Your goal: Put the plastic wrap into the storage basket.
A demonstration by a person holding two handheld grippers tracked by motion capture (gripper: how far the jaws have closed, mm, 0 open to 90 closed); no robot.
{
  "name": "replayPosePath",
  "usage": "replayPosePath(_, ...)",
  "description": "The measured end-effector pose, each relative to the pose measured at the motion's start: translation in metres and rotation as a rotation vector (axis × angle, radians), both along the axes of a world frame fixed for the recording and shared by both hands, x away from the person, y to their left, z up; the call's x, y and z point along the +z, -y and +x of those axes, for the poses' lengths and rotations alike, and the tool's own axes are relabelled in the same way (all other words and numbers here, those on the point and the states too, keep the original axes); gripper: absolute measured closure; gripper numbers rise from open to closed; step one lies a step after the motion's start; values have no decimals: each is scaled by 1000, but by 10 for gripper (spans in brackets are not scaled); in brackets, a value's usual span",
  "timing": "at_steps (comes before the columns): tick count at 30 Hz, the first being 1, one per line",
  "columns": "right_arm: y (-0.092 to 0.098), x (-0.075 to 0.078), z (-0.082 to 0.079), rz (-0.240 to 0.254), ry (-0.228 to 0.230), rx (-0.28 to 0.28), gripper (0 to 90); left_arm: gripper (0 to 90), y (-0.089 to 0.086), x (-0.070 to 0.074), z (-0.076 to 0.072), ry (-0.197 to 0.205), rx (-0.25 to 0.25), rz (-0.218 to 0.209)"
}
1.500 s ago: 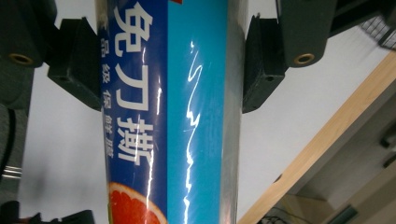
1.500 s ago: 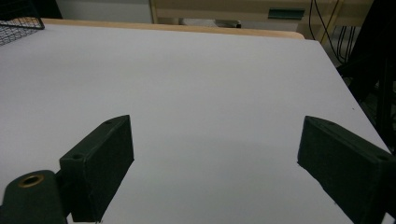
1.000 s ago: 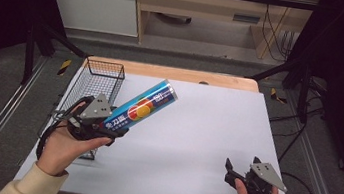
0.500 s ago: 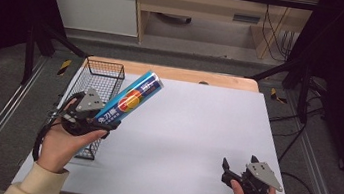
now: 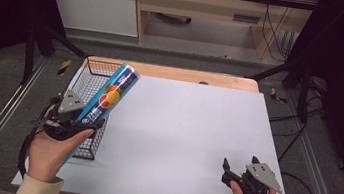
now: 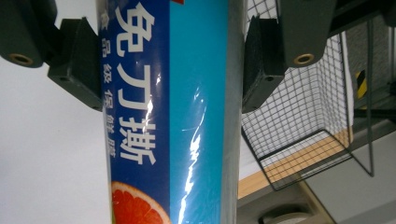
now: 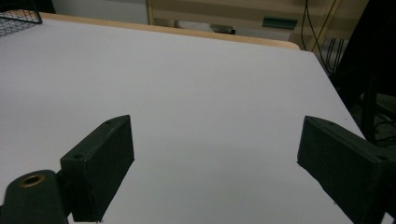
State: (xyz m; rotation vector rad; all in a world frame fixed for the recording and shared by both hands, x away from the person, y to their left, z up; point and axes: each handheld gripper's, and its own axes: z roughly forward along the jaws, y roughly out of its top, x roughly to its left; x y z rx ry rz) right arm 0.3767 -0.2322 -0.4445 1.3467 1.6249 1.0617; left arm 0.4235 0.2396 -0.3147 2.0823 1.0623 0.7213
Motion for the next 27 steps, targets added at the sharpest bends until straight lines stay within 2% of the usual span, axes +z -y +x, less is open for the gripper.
replayPosePath(8,-3,3,-2,-12,12,-18,117,320,-4,4,-7,3,54,25)
replayPosePath(14,-7,5,-3,-23,17,-4,116,320,-10,4,-10,-14,102,39)
replayPosePath(16,-9,6,-4,-30,22,1,118,320,-12,5,-10,-22,113,44)
replayPosePath(19,-14,6,-5,-45,28,12,118,320,-15,5,-8,-28,147,83)
replayPosePath(27,-19,6,-5,-61,31,35,118,321,-19,3,-1,-58,176,99)
